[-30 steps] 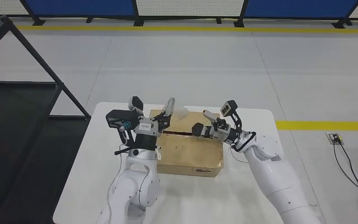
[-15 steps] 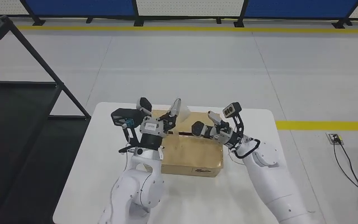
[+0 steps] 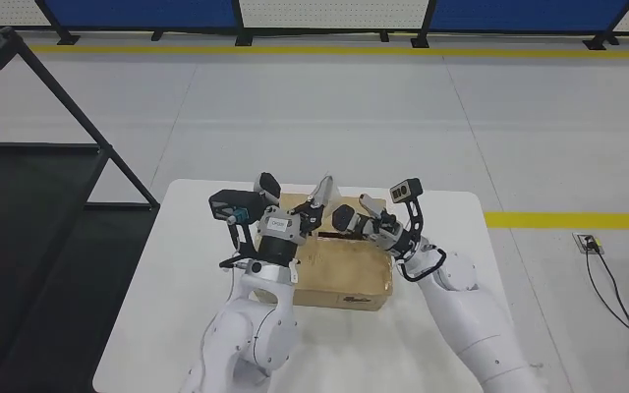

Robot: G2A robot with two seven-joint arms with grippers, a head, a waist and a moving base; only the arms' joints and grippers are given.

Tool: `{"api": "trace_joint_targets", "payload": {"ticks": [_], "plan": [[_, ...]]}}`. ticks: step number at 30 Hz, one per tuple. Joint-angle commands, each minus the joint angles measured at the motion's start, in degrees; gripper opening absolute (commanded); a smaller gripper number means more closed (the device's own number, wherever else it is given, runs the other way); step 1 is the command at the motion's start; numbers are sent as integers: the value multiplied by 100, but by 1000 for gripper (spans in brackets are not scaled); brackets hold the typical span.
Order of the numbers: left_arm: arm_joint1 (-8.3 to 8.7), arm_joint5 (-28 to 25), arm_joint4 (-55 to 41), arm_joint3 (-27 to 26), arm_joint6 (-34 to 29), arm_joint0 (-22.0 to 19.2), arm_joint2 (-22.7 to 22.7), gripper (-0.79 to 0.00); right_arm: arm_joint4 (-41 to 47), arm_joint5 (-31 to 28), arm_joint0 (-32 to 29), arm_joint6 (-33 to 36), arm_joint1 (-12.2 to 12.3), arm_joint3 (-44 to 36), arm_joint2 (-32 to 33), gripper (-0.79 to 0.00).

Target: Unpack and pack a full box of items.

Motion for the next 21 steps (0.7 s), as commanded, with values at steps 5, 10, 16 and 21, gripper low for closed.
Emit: {"api": "trace_joint_targets", "payload": {"ticks": [5,10,16,21], "plan": [[-20,-10,7,54,-22,-33,-36,0,93,-111,74,102,-21,143,26,-785],[-36,-16,5,59,-55,-38,-61,0,170,-120,92,213,-28,166,61,-785],[-53,-12,19,96,-62,-45,-104,0,312,-100,111,377,-28,212,130,-785],[-69,18,-1,92,-32,-52,-159,0,328,-118,113,417,-8,265,237,-785]]}}
